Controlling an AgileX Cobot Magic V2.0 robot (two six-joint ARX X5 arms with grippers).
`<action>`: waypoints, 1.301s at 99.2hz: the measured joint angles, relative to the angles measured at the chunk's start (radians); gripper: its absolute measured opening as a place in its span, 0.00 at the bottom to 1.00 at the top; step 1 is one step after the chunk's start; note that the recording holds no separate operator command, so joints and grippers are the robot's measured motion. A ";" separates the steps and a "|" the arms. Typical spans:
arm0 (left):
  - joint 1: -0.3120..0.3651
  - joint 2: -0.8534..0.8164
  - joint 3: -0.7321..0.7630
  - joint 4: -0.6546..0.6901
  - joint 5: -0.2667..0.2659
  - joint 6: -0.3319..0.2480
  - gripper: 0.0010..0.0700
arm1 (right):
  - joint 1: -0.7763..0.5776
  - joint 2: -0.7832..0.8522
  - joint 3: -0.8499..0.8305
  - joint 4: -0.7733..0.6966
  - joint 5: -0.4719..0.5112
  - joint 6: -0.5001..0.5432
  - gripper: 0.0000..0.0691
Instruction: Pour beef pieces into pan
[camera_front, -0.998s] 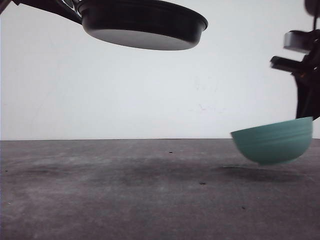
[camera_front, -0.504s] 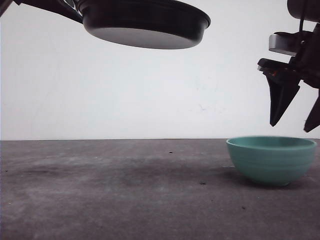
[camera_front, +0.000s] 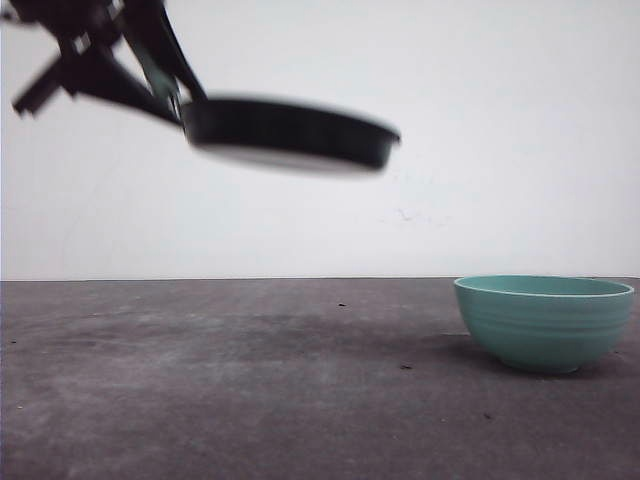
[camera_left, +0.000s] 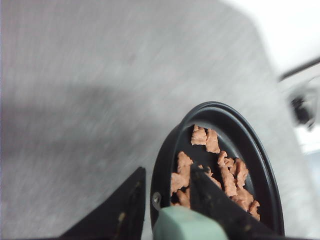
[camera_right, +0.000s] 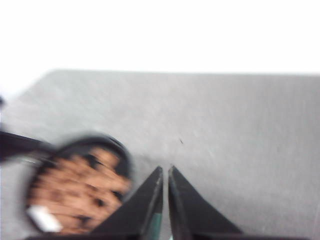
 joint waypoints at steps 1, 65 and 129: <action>0.001 0.008 0.000 0.000 0.002 0.003 0.18 | 0.002 -0.010 0.000 -0.005 0.000 0.000 0.01; 0.003 0.348 0.002 0.060 0.029 0.118 0.18 | 0.010 -0.247 -0.002 -0.195 0.039 0.000 0.01; 0.004 0.276 0.005 -0.054 -0.019 0.143 0.99 | 0.010 -0.247 -0.002 -0.171 0.039 0.000 0.01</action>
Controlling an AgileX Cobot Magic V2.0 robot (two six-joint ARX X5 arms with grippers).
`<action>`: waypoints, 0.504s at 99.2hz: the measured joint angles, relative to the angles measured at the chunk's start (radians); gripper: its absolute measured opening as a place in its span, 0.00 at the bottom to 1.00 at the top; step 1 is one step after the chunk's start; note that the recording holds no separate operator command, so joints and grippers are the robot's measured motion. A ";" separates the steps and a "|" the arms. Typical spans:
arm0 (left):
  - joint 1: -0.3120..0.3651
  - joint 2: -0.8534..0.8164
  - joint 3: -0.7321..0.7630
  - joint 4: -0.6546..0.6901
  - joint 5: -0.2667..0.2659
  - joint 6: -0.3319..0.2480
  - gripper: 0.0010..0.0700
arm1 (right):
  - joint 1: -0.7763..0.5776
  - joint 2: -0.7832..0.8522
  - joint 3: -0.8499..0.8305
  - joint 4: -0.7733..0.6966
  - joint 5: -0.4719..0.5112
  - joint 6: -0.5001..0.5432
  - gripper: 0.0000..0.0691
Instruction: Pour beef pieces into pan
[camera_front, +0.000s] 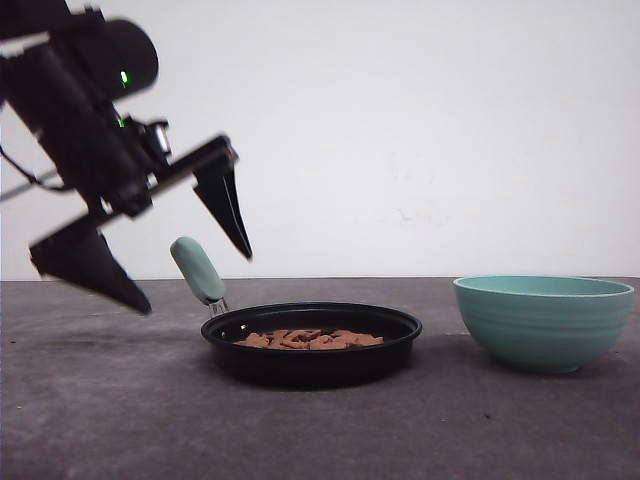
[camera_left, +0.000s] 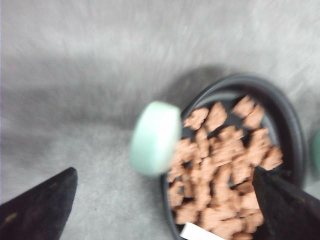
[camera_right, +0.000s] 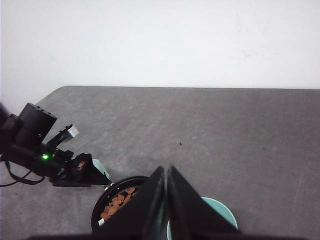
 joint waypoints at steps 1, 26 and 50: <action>0.000 -0.010 0.000 -0.001 -0.005 0.000 0.99 | 0.000 0.000 0.000 0.002 0.000 0.000 0.01; 0.000 -0.392 0.000 0.000 -0.176 0.005 0.99 | 0.000 0.000 0.000 0.027 0.004 -0.025 0.01; -0.001 -0.776 0.008 -0.091 -0.408 0.074 0.89 | 0.000 0.001 0.000 0.027 0.156 -0.150 0.01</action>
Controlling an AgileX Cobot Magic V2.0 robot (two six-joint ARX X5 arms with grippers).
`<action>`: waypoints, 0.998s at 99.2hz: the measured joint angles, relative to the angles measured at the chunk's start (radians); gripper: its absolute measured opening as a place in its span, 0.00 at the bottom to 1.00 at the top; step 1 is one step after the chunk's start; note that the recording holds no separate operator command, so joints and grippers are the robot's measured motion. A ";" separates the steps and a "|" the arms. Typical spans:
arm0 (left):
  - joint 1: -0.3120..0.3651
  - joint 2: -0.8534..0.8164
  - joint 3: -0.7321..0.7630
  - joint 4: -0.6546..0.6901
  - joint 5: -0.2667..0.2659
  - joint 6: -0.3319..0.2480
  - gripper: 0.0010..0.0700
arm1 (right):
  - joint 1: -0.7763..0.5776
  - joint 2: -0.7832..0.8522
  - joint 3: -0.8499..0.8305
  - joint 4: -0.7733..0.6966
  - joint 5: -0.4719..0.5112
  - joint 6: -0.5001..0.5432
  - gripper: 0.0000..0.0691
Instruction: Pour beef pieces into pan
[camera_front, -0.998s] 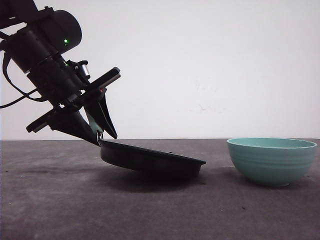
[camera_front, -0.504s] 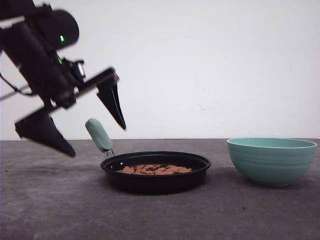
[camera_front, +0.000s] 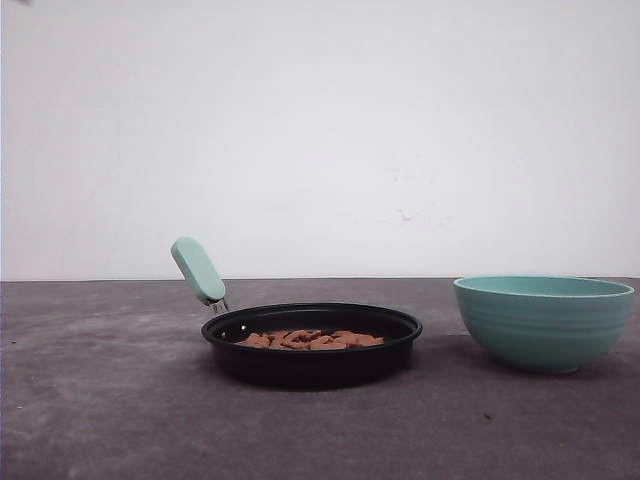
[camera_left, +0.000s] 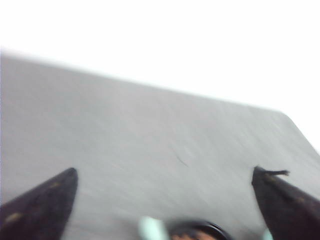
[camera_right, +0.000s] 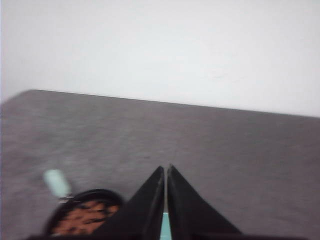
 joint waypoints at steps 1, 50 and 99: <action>0.000 -0.013 0.000 -0.010 -0.011 0.006 0.85 | 0.000 0.000 0.000 0.000 0.006 -0.006 0.01; -0.001 -0.428 -0.178 -0.296 -0.179 0.109 0.00 | 0.000 -0.029 -0.085 0.000 0.058 -0.142 0.01; -0.001 -0.489 -0.178 -0.401 -0.179 0.109 0.00 | 0.000 -0.031 -0.085 -0.001 0.058 -0.142 0.01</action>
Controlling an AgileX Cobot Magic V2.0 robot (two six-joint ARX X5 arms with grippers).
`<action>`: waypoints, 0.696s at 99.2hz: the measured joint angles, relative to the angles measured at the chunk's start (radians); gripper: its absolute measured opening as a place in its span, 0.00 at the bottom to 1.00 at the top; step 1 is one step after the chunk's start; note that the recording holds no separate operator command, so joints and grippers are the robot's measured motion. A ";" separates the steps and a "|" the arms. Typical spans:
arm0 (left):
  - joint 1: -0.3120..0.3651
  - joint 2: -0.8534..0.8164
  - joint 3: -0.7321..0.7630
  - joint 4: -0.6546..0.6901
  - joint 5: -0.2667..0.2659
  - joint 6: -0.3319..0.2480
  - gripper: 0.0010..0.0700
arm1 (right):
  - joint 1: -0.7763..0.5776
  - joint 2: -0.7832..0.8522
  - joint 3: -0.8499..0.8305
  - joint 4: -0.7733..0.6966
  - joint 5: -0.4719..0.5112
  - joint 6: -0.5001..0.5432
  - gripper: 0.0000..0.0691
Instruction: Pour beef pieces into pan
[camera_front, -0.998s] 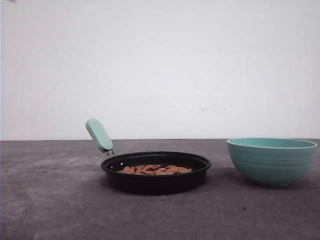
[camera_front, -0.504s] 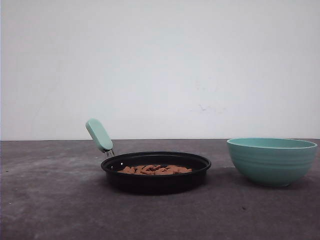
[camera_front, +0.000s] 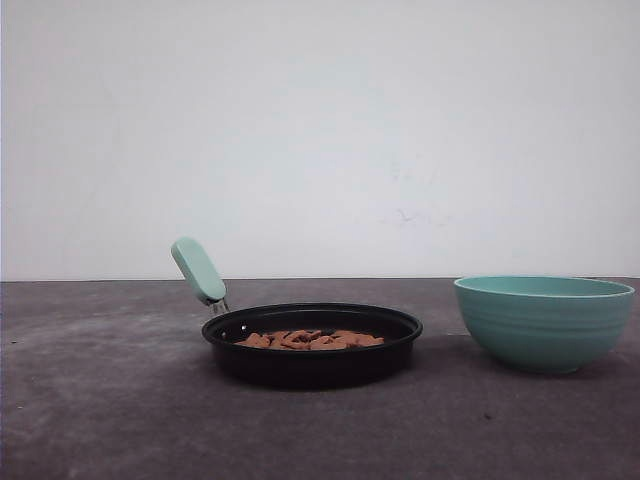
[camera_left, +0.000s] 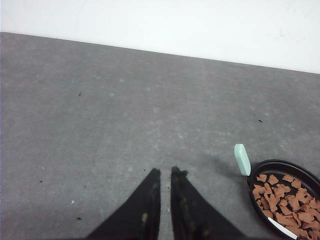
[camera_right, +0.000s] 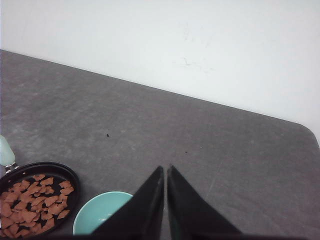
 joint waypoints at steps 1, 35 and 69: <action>0.000 0.000 0.000 0.000 0.000 0.000 0.00 | 0.000 0.000 0.000 0.000 0.000 0.000 0.01; 0.000 0.000 0.000 0.000 0.000 0.000 0.00 | 0.000 -0.028 0.000 0.000 0.000 0.000 0.01; 0.000 0.000 0.000 0.000 0.000 0.000 0.00 | -0.060 -0.204 -0.385 0.393 0.122 0.056 0.01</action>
